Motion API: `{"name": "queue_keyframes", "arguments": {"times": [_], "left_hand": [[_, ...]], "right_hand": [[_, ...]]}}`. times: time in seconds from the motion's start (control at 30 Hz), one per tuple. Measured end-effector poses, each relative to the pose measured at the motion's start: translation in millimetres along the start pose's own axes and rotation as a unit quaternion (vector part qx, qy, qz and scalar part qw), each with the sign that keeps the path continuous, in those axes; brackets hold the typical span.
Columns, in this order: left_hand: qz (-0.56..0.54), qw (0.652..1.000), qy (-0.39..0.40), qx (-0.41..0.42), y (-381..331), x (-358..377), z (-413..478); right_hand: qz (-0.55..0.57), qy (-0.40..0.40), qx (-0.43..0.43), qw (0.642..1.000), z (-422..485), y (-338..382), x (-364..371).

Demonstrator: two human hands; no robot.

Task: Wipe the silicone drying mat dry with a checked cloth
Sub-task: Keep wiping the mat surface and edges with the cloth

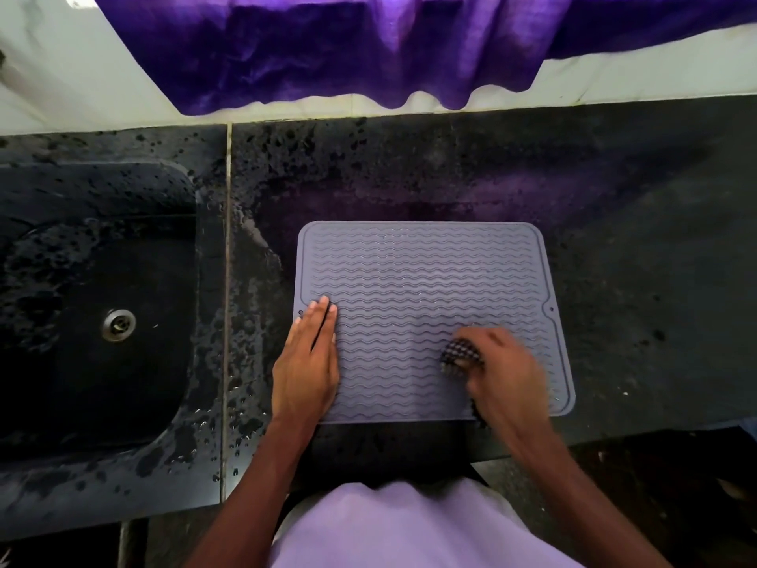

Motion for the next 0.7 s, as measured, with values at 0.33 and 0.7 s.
{"name": "queue_keyframes", "arguments": {"times": [0.33,0.7], "left_hand": [[0.003,1.0,-0.004,0.004,-0.5,-2.7,0.2],[-0.049,0.999,0.002,-0.016,2.2,-5.8,3.3]], "right_hand": [[-0.077,-0.009,0.057,0.995,0.1,-55.4,-7.4],[-0.074,-0.046,0.099,0.991,-4.8,-81.4,-39.9]]}}
Point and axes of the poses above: each hand's wrist, its own z-axis towards the middle knuckle, its own x-axis out of the palm, y = z × x, the point moved 1 cm from there along z, towards the middle knuckle, and after that the axes turned 2 degrees about x, right-handed, at the moved point
